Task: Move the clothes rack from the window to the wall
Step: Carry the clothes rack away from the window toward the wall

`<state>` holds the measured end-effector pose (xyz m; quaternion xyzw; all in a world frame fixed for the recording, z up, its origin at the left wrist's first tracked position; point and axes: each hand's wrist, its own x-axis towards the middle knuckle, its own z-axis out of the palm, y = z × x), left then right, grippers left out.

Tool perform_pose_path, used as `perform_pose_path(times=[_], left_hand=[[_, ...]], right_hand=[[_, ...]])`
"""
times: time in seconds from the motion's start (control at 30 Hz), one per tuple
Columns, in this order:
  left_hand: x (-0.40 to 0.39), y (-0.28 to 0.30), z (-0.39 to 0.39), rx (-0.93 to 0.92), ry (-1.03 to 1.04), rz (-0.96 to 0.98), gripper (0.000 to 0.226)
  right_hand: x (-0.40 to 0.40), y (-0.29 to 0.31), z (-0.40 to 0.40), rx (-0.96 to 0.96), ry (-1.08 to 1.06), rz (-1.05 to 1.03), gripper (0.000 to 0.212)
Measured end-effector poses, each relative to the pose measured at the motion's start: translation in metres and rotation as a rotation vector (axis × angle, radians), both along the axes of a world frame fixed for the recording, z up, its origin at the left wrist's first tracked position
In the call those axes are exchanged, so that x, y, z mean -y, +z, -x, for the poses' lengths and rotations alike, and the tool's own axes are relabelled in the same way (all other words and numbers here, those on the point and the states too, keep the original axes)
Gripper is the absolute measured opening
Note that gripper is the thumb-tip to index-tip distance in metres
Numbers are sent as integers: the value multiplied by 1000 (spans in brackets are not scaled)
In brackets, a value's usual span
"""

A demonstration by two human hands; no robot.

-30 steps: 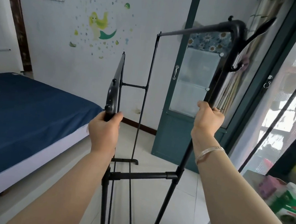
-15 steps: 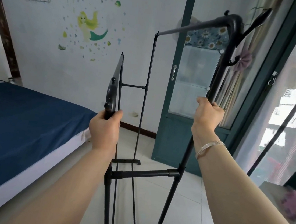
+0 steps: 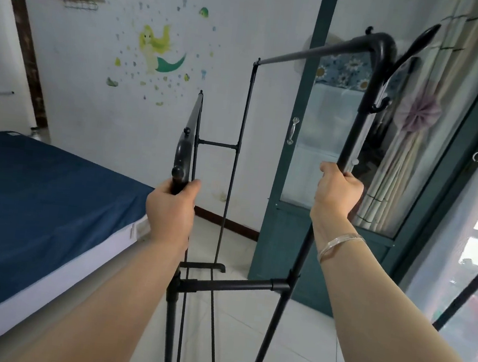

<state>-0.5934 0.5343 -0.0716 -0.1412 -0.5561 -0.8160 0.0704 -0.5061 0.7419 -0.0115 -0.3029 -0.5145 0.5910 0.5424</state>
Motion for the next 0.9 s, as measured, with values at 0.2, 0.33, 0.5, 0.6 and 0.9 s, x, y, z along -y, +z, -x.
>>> perform_pose_path(times=[0.2, 0.33, 0.5, 0.6, 0.9], left_hand=[[-49, 0, 35, 10, 52, 17, 29], [-74, 2, 57, 24, 69, 5, 29], [-97, 3, 86, 22, 70, -3, 32], [-113, 3, 108, 13, 67, -11, 37], [-155, 1, 188, 18, 113, 9, 31]], right_hand=[[-55, 1, 43, 19, 29, 5, 41], [-82, 1, 72, 20, 52, 6, 35], [-106, 1, 106, 8, 91, 13, 35], [-121, 2, 129, 13, 88, 21, 37], [-162, 3, 211, 34, 88, 6, 39]])
